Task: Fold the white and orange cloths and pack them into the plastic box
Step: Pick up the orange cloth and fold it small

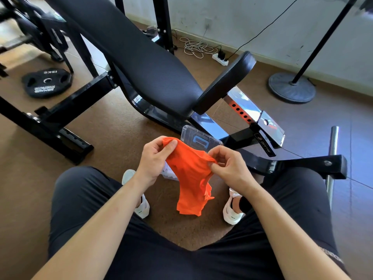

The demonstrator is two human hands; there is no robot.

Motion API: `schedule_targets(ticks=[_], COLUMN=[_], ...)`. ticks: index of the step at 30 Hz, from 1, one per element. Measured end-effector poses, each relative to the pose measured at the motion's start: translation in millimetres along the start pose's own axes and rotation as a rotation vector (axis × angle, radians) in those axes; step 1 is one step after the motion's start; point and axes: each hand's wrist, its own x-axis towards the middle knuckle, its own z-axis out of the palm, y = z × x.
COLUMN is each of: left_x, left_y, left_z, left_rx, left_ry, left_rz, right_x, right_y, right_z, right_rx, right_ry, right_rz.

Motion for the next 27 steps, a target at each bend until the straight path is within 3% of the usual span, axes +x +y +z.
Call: schedule_targets(ticks=[4,9,12,20,27], left_x=[2,14,21,38,46], left_y=[4,23,38,95,96], left_z=[0,-3,-7,-14,-13], left_rx=[-0.016,0.030,0.061,0.091,0.174], left_ry=[0.040,0.082,0.084,0.217,0.216], left_rz=[0.014,0.087,0.141,0.363,0.300], right_x=[-7,-1,9,30,38], right_y=[-13,-41,-55,-114,-133], right_z=[10,6,1,-19,-15], right_rx=[-0.044,-0.245,-0.345,-0.420,-0.429], right_ry=[-0.040,-0.289,-0.331,-0.057,0.021], right_rz=[-0.092,-0.217,-0.276,-0.409,-0.367])
